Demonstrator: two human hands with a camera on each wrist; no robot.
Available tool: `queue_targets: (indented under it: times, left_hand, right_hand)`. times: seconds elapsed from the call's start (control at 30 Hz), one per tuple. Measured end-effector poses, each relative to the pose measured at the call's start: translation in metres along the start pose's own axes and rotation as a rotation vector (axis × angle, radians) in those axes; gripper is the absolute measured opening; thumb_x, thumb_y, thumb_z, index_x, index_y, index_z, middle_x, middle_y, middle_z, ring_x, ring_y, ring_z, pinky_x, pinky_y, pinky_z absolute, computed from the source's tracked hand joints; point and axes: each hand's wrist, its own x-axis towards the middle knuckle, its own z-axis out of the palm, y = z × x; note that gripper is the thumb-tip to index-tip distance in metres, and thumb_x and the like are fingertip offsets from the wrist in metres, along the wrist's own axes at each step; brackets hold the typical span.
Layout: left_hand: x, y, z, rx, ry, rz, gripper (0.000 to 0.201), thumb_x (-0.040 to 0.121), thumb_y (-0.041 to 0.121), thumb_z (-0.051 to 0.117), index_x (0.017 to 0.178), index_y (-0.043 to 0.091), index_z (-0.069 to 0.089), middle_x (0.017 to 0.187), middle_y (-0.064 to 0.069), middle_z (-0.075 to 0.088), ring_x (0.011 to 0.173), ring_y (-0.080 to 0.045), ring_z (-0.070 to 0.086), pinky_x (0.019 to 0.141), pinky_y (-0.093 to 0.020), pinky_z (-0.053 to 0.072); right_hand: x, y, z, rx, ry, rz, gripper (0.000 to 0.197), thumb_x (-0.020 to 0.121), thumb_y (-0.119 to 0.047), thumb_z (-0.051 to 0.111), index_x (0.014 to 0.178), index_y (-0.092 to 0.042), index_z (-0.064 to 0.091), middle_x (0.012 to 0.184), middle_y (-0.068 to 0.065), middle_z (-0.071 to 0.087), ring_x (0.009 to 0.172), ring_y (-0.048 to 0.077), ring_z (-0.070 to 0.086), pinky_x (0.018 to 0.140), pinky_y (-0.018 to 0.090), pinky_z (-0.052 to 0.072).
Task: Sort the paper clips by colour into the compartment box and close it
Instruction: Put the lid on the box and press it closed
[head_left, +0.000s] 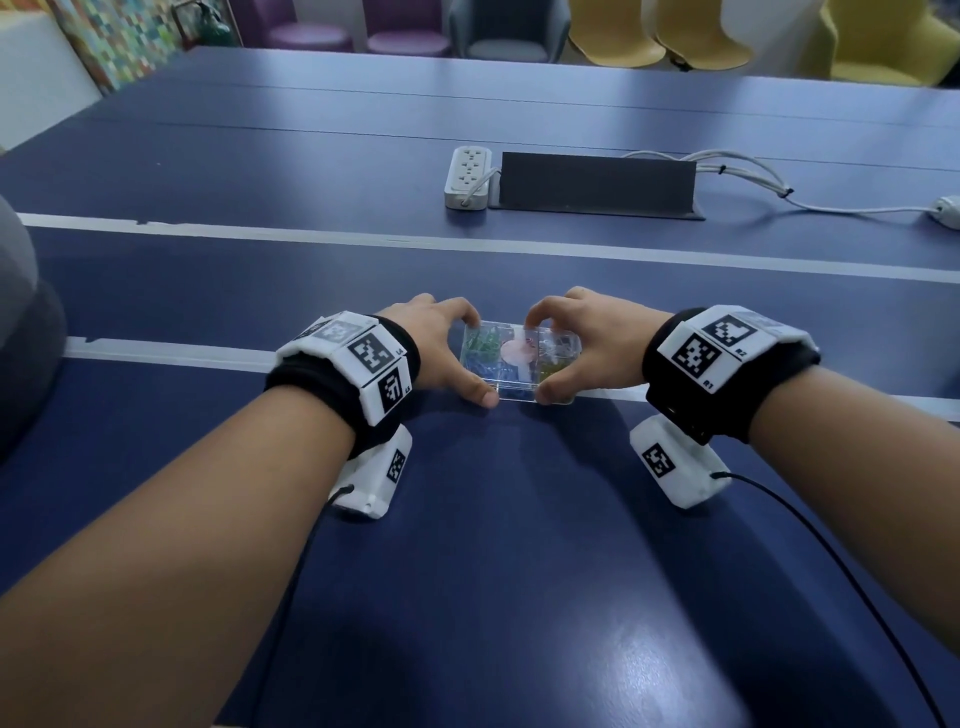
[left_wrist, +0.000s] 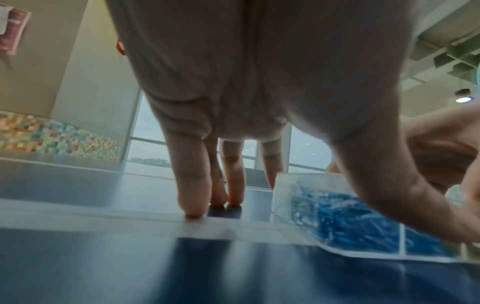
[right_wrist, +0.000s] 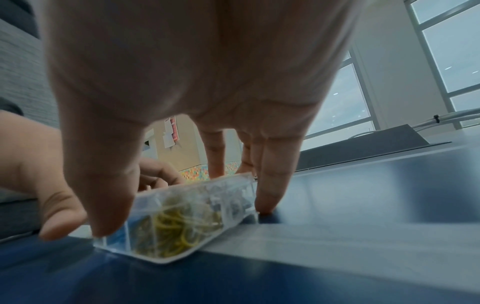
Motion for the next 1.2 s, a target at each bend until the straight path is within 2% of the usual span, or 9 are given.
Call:
queue_targets:
  times: [0.27,0.37,0.43,0.5,0.6,0.87,1.0,1.1,1.2]
  left_hand:
    - [-0.002,-0.007,-0.003,-0.069,-0.022,0.024,0.096,0.057,0.055,0.081,0.139,0.034,0.037,0.128,0.001,0.048,0.118,-0.021,0.052,0.102,-0.036,0.043]
    - [0.0,-0.006,-0.007,-0.133,-0.062,0.037,0.087,0.064,0.042,0.082,0.139,0.023,0.043,0.106,0.002,0.058,0.103,-0.019,0.058,0.093,-0.027,0.043]
    - [0.002,-0.006,-0.008,-0.161,-0.074,0.042,0.065,0.066,0.036,0.082,0.125,0.02,0.057,0.078,0.007,0.058,0.078,-0.016,0.058,0.074,-0.024,0.044]
    - [0.004,-0.006,-0.005,-0.165,-0.072,0.032,0.033,0.065,0.035,0.083,0.092,0.023,0.067,0.063,0.009,0.054,0.06,-0.01,0.052,0.058,-0.023,0.037]
    - [0.007,-0.009,-0.001,-0.186,-0.061,0.016,0.029,0.062,0.035,0.085,0.063,0.025,0.058,0.058,0.009,0.055,0.056,-0.011,0.051,0.057,-0.023,0.037]
    - [0.008,-0.009,0.0,-0.145,-0.044,0.034,0.045,0.062,0.044,0.082,0.096,0.018,0.068,0.069,0.004,0.061,0.068,-0.018,0.055,0.068,-0.025,0.041]
    - [0.009,-0.007,0.001,-0.07,-0.034,0.07,0.091,0.065,0.043,0.081,0.142,0.027,0.035,0.102,-0.004,0.065,0.105,-0.027,0.061,0.089,-0.031,0.045]
    - [0.01,-0.005,0.001,-0.025,-0.02,0.05,0.094,0.066,0.046,0.08,0.145,0.026,0.033,0.122,-0.007,0.062,0.114,-0.027,0.058,0.093,-0.031,0.044]
    - [0.008,-0.005,0.001,-0.027,-0.027,0.032,0.094,0.065,0.048,0.079,0.144,0.025,0.035,0.125,-0.008,0.06,0.115,-0.028,0.057,0.095,-0.032,0.044]
  right_hand:
    - [0.001,-0.007,0.003,-0.036,0.027,0.006,0.074,0.062,-0.054,0.075,0.127,-0.033,0.045,0.116,-0.001,0.046,0.103,0.023,0.056,0.094,0.039,0.048]
    - [0.001,-0.008,0.003,-0.039,0.034,0.012,0.074,0.062,-0.053,0.075,0.127,-0.033,0.044,0.119,0.0,0.047,0.103,0.024,0.056,0.093,0.039,0.049]
    - [0.0,-0.008,0.003,-0.042,0.035,0.016,0.075,0.062,-0.054,0.075,0.128,-0.034,0.044,0.12,0.001,0.047,0.103,0.024,0.056,0.093,0.04,0.049]
    - [0.0,-0.009,0.003,-0.048,0.034,0.015,0.076,0.063,-0.053,0.075,0.129,-0.035,0.043,0.12,0.001,0.046,0.104,0.025,0.056,0.092,0.039,0.049]
    - [0.001,-0.009,0.004,-0.049,0.028,0.009,0.078,0.063,-0.052,0.075,0.132,-0.036,0.042,0.121,0.002,0.045,0.105,0.025,0.056,0.092,0.038,0.05]
    - [0.002,-0.008,0.002,-0.032,0.009,0.009,0.076,0.065,-0.049,0.077,0.133,-0.033,0.046,0.112,0.0,0.04,0.109,0.023,0.052,0.094,0.038,0.048]
    - [0.001,-0.008,0.003,-0.051,0.003,0.016,0.078,0.066,-0.049,0.076,0.135,-0.032,0.044,0.122,0.003,0.042,0.111,0.023,0.051,0.094,0.038,0.047]
    - [0.002,-0.009,0.004,-0.074,-0.003,0.02,0.08,0.067,-0.048,0.076,0.138,-0.032,0.042,0.125,0.003,0.042,0.111,0.023,0.051,0.092,0.036,0.047]
    - [0.002,-0.011,0.004,-0.116,-0.02,0.026,0.083,0.071,-0.047,0.074,0.143,-0.032,0.036,0.129,0.003,0.04,0.115,0.025,0.05,0.095,0.037,0.047]
